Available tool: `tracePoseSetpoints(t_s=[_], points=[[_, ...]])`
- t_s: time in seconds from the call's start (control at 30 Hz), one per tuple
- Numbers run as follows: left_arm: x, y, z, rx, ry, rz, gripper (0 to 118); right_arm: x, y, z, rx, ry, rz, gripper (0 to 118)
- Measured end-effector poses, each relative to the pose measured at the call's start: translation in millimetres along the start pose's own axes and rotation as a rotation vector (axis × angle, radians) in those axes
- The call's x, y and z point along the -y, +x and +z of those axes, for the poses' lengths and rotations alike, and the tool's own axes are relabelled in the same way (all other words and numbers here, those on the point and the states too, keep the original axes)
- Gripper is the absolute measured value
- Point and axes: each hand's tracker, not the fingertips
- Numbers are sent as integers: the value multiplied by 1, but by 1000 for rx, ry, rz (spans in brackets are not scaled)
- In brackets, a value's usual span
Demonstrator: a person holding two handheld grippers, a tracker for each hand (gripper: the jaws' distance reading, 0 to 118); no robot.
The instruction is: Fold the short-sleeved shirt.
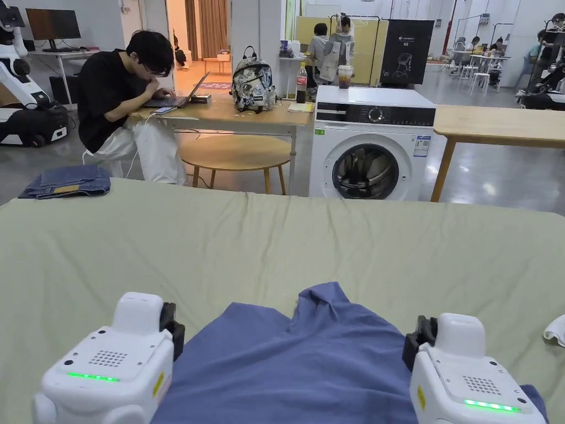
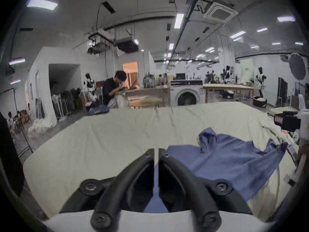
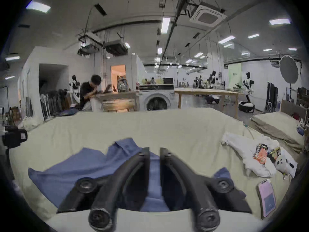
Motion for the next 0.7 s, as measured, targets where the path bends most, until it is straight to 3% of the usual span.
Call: tracePoseSetpoints(t_s=[0.2, 0.4, 0.7], points=[[-10, 16, 3, 25, 4, 55, 0, -8, -25, 6, -17, 44, 26, 0], [1, -3, 1, 19, -123, 149, 0, -7, -37, 5, -40, 36, 74, 0], [31, -118, -22, -49, -428, 298, 0, 4, -39, -17, -71, -43, 130, 0]])
